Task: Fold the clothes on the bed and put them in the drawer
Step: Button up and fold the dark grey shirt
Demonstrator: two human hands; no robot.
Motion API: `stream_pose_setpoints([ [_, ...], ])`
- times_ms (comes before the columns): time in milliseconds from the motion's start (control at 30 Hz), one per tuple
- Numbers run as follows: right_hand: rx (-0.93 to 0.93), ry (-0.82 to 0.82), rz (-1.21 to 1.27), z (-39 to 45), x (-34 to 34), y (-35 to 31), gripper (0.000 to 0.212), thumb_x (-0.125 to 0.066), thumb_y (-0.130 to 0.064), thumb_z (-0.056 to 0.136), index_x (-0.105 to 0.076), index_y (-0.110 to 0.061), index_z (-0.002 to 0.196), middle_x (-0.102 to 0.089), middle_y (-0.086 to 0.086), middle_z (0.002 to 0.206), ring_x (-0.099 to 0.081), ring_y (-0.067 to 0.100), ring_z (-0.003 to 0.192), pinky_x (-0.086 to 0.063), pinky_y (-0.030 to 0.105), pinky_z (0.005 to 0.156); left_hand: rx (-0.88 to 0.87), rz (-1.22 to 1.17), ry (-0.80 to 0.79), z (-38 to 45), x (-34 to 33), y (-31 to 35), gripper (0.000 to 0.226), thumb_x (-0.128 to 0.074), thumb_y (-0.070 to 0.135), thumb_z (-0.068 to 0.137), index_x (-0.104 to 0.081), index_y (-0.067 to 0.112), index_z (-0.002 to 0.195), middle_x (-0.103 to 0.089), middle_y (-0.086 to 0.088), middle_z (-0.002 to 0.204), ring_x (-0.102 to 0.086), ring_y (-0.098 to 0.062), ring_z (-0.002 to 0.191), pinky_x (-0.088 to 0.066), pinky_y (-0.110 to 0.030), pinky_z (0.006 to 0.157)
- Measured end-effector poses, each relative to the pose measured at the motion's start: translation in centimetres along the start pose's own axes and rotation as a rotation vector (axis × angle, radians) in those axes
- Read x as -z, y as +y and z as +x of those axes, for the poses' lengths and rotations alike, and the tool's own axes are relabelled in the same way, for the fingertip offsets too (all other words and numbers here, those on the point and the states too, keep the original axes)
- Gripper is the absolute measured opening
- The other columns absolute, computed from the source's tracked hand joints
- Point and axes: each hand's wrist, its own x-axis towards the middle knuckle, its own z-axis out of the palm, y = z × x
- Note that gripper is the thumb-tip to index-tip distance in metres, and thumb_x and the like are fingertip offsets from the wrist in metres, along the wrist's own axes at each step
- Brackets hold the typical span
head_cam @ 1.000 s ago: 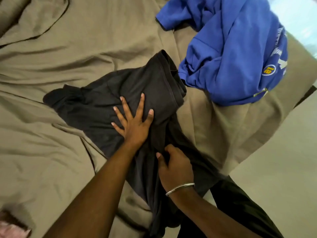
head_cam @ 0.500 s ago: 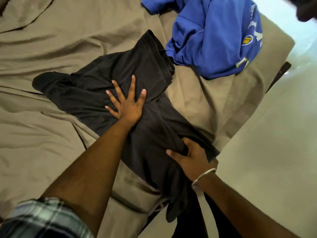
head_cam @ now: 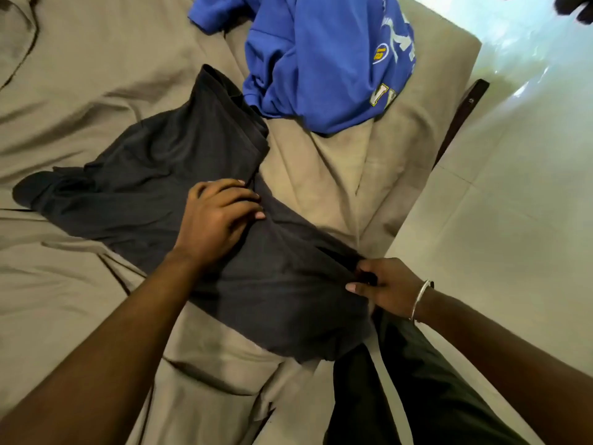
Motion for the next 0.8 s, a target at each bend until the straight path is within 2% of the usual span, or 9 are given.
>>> stream_pose_setpoints([
  [133,0.115,0.260,0.183,-1.4,-0.2,2.2,0.028,-0.042,-0.054,0.096,-0.047,-0.030,0.081,-0.053,-0.008,0.061,-0.055,0.009,0.059,-0.042,0.021,0.053,0.137,-0.029,0.018,1.6,1.5,0.2,0.025,-0.049,0.026,0.089,-0.072,0.018,0.097,-0.072,-0.002,0.103,-0.057,-0.025,0.112,-0.031,-0.042,0.088],
  [233,0.091,0.413,0.083,-1.2,-0.7,3.5,0.033,-0.038,-0.056,0.094,-0.051,-0.026,0.090,-0.055,-0.009,0.065,-0.055,0.009,0.059,-0.038,0.016,0.054,0.172,0.021,-0.093,2.6,1.3,0.3,0.025,-0.047,0.030,0.091,-0.068,0.021,0.100,-0.069,-0.002,0.100,-0.056,-0.026,0.107,-0.033,-0.044,0.087],
  [333,0.122,0.419,-0.017,0.2,-1.1,4.6,0.046,-0.040,-0.055,0.095,-0.058,-0.012,0.090,-0.053,-0.007,0.074,-0.055,0.016,0.066,-0.037,0.022,0.063,0.125,0.009,-0.170,3.2,0.8,0.0,0.032,-0.046,0.043,0.095,-0.069,0.022,0.104,-0.067,0.001,0.104,-0.056,-0.027,0.108,-0.039,-0.046,0.087],
  [433,0.199,0.374,0.004,0.8,-2.1,5.5,0.053,-0.035,-0.061,0.097,-0.055,-0.013,0.086,-0.048,-0.005,0.082,-0.052,0.018,0.071,-0.045,0.032,0.065,0.027,0.006,-0.212,3.2,0.6,-0.6,0.034,-0.050,0.047,0.095,-0.068,0.020,0.104,-0.063,-0.002,0.109,-0.055,-0.030,0.108,-0.045,-0.048,0.084],
  [500,0.218,0.335,-0.024,0.8,-2.6,6.2,0.055,-0.041,-0.064,0.094,-0.056,-0.011,0.098,-0.053,0.000,0.101,-0.057,0.019,0.085,-0.052,0.039,0.073,-0.012,0.025,-0.195,3.3,0.4,-0.5,0.032,-0.050,0.044,0.097,-0.066,0.016,0.102,-0.062,-0.005,0.111,-0.054,-0.033,0.108,-0.045,-0.049,0.083],
  [567,0.224,0.381,-0.068,0.8,-3.2,6.6,0.058,-0.052,-0.062,0.090,-0.058,-0.008,0.108,-0.051,0.006,0.125,-0.057,0.024,0.106,-0.054,0.041,0.086,0.002,0.024,-0.151,3.4,0.3,0.0,0.030,-0.047,0.040,0.101,-0.063,0.015,0.103,-0.061,-0.006,0.115,-0.054,-0.033,0.112,-0.044,-0.048,0.084],
  [600,0.215,0.413,-0.063,0.8,-3.5,6.7,0.060,-0.054,-0.063,0.088,-0.058,-0.008,0.111,-0.052,0.007,0.126,-0.057,0.025,0.108,-0.053,0.042,0.088,0.013,0.016,-0.131,3.5,0.1,0.3,0.029,-0.046,0.039,0.102,-0.062,0.015,0.105,-0.061,-0.006,0.117,-0.053,-0.032,0.116,-0.043,-0.048,0.086],
  [700,0.094,0.428,-0.035,0.7,-4.2,6.3,0.061,-0.043,-0.074,0.086,-0.049,-0.020,0.114,-0.061,-0.001,0.092,-0.061,0.025,0.083,-0.053,0.048,0.075,0.054,0.022,-0.112,3.4,-1.0,1.3,0.025,-0.045,0.036,0.102,-0.061,0.019,0.109,-0.058,-0.004,0.127,-0.045,-0.028,0.131,-0.036,-0.049,0.094],
  [800,0.084,0.468,0.024,-0.1,-4.5,6.3,0.054,-0.033,-0.064,0.096,-0.055,-0.016,0.109,-0.066,0.003,0.083,-0.064,0.027,0.073,-0.054,0.043,0.067,0.143,0.038,-0.101,3.1,-2.6,2.1,0.027,-0.041,0.037,0.102,-0.059,0.022,0.115,-0.052,-0.004,0.137,-0.036,-0.024,0.141,-0.026,-0.053,0.106],
])
